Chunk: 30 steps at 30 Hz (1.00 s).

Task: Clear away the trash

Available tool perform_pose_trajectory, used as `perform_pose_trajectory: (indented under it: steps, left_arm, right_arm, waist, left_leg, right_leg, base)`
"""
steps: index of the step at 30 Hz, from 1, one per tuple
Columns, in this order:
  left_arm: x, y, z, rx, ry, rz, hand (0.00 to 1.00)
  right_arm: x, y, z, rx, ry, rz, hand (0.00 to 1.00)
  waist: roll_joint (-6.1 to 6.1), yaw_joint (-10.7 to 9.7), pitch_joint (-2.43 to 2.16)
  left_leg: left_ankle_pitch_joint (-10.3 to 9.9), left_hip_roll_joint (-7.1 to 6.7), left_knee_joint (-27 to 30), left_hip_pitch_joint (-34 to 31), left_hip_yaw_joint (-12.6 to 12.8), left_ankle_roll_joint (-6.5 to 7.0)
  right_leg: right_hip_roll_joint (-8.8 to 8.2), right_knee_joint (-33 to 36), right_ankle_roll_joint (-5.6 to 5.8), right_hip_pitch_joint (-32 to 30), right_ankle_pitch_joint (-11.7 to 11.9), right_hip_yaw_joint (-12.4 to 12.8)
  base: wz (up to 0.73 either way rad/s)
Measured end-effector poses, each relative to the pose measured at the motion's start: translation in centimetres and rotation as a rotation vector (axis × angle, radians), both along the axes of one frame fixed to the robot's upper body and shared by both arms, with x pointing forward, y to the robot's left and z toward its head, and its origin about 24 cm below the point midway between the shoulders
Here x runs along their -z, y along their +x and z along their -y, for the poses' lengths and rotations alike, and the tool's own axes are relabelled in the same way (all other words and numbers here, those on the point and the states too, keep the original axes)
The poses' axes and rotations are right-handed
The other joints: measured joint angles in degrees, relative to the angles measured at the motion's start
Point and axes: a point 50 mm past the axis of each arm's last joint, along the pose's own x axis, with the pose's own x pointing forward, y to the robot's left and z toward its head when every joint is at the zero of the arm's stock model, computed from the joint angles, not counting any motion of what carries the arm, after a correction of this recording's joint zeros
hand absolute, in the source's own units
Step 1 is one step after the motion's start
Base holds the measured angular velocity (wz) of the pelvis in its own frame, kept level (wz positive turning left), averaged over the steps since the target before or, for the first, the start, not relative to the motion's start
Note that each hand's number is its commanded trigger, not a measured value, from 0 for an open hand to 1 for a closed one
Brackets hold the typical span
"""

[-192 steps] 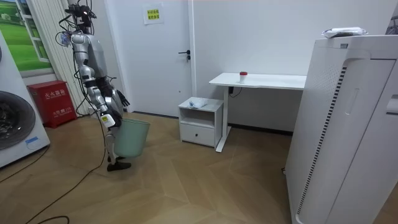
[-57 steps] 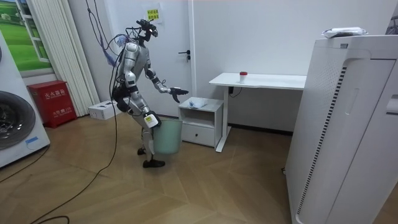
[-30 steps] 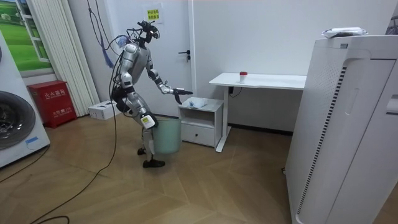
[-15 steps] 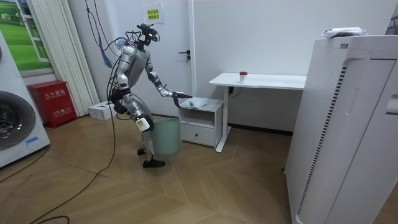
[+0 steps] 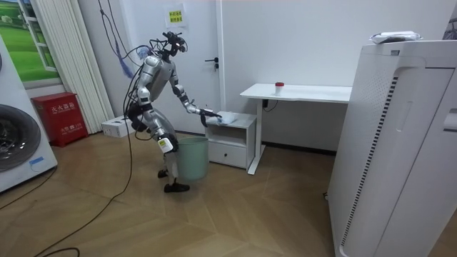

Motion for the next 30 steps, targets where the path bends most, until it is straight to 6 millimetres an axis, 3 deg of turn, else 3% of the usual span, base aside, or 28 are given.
perform_pose_trajectory:
  steps: [4, 9, 12, 14, 15, 16, 30]
  left_arm:
    - [-0.1, 0.1, -0.1, -0.005, 0.011, -0.013, 0.00]
    - [-0.6, 0.5, -0.1, -0.008, 0.016, -0.007, 0.00]
    - [-1.1, 0.8, -0.2, -0.009, 0.021, 0.003, 0.00]
    - [-1.2, 0.9, -0.2, -0.010, 0.023, 0.005, 0.04]
    - [-1.2, 1.0, -0.2, -0.013, 0.025, 0.004, 0.70]
    - [-1.2, 1.0, -0.2, -0.015, 0.026, 0.002, 1.00]
    - [-3.1, 1.5, -1.8, -0.048, 0.096, 0.042, 1.00]
  right_arm:
    - [-0.1, 0.1, 0.0, 0.012, 0.023, 0.005, 1.00]
    - [-0.2, 0.3, 0.2, 0.022, 0.027, 0.011, 1.00]
    - [-0.4, 0.5, 0.2, 0.026, 0.033, 0.018, 1.00]
    - [-0.5, 0.5, 0.2, 0.025, 0.034, 0.022, 1.00]
    - [-0.5, 0.6, 0.2, 0.025, 0.035, 0.022, 1.00]
    - [-0.5, 0.6, 0.1, 0.027, 0.034, 0.019, 1.00]
    - [-0.4, 0.6, 0.3, 0.037, 0.044, -0.011, 1.00]
  waist:
    - [0.13, 0.1, 0.08]
    - [0.79, 0.1, 0.48]
    - [0.83, 0.1, 0.50]
    - [0.84, 0.1, 0.50]
    - [0.85, 0.1, 0.51]
    - [0.85, 0.1, 0.51]
    - [1.17, 0.2, 0.33]
  left_leg:
    - [-0.7, 0.71, 1.7, -1.7, 0.0, 0.00]
    - [-0.9, 0.74, 2.3, -2.9, 0.0, 0.03]
    - [-0.9, 0.74, 2.5, -3.4, 0.0, 0.09]
    - [-0.9, 0.75, 2.5, -3.6, 0.0, 0.09]
    - [-0.9, 0.74, 2.5, -3.7, 0.0, 0.09]
    - [-0.9, 0.75, 2.5, -3.7, 0.0, 0.09]
    - [-0.9, 0.73, 2.5, -2.8, -0.1, 0.08]
  right_leg:
    - [0.30, 1.1, -0.16, -1.6, -0.2, 0.0]
    - [0.29, 1.5, -0.14, -2.7, -0.2, 0.0]
    - [0.22, 1.9, -0.19, -3.3, -0.3, 0.0]
    - [0.22, 1.9, -0.20, -3.4, -0.3, 0.0]
    - [0.21, 1.9, -0.20, -3.5, -0.3, 0.0]
    - [0.21, 1.9, -0.20, -3.5, -0.3, 0.0]
    - [0.30, 1.7, -0.18, -2.7, -0.3, 0.1]
  base:
    - [-0.06]
    - [0.00]
    - [0.00]
    - [0.00]
    - [0.00]
    - [0.00]
    - [0.00]
